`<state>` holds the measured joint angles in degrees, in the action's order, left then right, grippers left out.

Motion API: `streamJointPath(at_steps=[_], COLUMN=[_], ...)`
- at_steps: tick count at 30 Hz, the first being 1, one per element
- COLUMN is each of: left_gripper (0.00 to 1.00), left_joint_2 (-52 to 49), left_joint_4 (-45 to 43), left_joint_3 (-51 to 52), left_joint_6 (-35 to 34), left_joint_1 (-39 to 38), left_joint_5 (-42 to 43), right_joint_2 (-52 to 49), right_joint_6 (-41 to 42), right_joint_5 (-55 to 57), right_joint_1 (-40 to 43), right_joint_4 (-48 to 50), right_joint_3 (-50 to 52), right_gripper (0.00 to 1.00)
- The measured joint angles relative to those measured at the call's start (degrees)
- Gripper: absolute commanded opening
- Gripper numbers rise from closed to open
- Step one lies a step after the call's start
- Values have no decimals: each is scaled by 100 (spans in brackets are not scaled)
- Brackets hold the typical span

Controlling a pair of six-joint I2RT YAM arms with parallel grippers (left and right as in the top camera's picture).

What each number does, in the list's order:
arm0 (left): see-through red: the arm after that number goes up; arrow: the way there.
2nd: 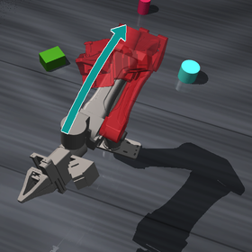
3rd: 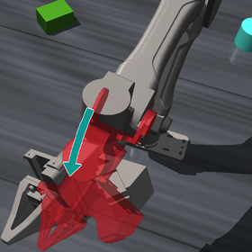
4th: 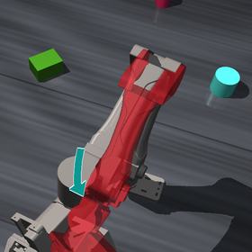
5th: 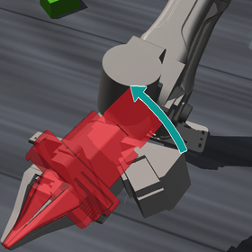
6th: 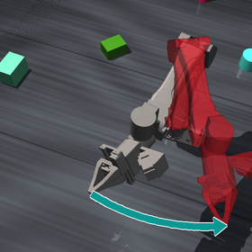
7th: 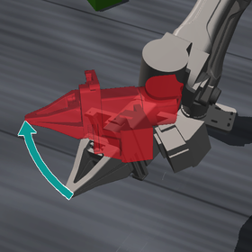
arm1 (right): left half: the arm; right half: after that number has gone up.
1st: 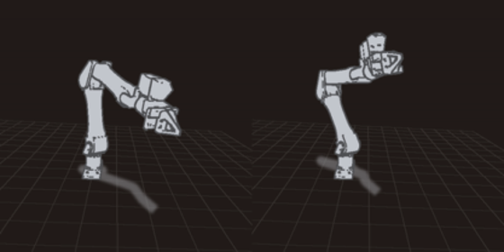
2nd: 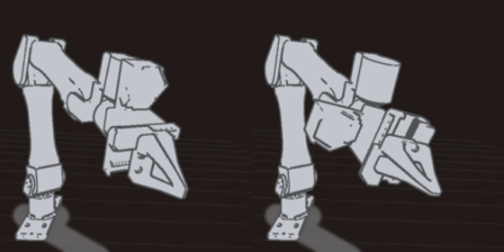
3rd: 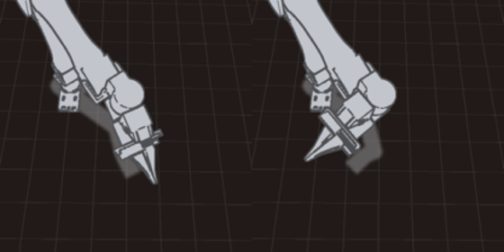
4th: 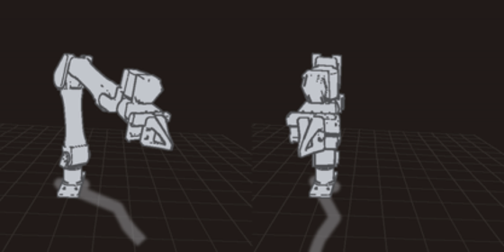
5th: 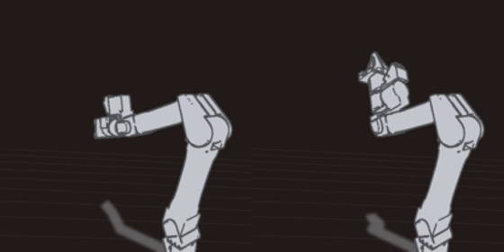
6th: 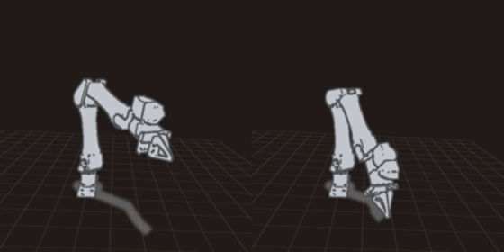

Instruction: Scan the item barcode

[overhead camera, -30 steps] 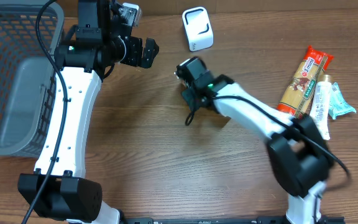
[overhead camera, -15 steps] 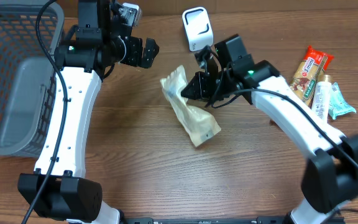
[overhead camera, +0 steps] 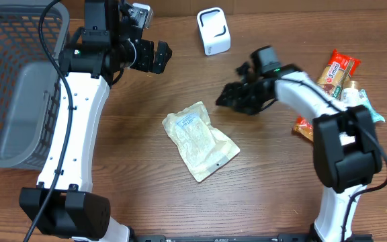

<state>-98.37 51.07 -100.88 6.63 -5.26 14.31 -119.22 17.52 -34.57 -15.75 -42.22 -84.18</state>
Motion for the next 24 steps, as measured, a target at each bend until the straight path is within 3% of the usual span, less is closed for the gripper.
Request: streamJointPath(at_steps=[6,17,24], left_gripper=[100,100,99], left_joint_2=[0,0,0], left_joint_4=[0,2,0], left_joint_3=[0,0,0], left_joint_6=[0,0,0], left_joint_1=[0,0,0], left_joint_5=[0,0,0], right_joint_2=[66,238,223], right_joint_6=[-708,-1073,-1119], right_joint_5=[483,2583,3823], right_joint_1=[-15,-2465,-2931], right_joint_4=[-756,-612,-68], right_joint_3=[-682,-796,-490], right_gripper=[70,64,60])
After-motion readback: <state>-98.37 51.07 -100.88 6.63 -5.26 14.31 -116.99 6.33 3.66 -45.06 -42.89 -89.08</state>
